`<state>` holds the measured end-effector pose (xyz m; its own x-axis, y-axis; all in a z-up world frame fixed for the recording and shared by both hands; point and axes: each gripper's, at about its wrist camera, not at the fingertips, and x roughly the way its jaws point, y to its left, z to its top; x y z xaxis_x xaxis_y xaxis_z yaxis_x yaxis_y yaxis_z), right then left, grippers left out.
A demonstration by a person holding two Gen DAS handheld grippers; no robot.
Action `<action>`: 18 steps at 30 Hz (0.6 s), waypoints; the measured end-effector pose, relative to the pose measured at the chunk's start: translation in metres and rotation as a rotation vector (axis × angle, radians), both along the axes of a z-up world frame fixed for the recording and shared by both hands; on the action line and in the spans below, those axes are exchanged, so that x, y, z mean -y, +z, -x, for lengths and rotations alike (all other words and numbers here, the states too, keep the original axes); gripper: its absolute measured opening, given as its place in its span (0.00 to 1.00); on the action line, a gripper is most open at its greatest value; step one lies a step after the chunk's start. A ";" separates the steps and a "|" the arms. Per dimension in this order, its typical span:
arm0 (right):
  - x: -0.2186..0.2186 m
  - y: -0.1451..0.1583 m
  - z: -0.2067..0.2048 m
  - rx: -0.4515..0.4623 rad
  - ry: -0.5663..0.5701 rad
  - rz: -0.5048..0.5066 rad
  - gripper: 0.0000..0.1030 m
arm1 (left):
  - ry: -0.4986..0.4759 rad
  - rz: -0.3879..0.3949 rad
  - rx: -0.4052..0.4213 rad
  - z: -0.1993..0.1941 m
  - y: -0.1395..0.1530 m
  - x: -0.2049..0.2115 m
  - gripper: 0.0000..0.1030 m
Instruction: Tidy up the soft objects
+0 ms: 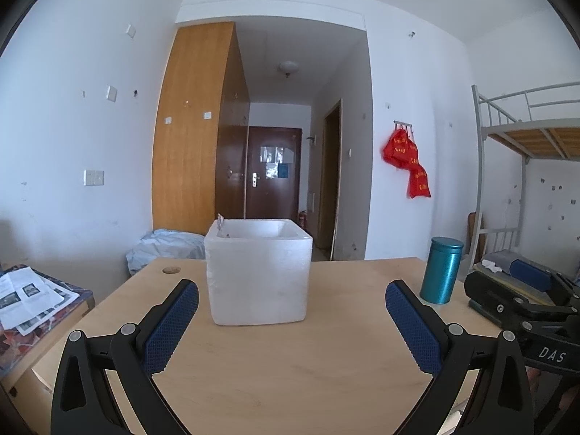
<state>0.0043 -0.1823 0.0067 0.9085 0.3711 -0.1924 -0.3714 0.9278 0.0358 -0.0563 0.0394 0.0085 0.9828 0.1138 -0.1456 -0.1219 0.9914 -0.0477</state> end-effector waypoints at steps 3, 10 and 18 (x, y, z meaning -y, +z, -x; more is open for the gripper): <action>0.000 0.000 0.000 0.000 0.000 0.003 1.00 | 0.000 -0.001 -0.003 0.000 0.000 0.001 1.00; 0.000 0.000 0.001 -0.003 0.000 0.002 1.00 | 0.004 -0.005 -0.001 -0.001 -0.001 0.002 1.00; 0.001 0.000 0.002 -0.003 -0.002 0.005 1.00 | 0.000 -0.005 -0.005 -0.001 -0.002 0.001 1.00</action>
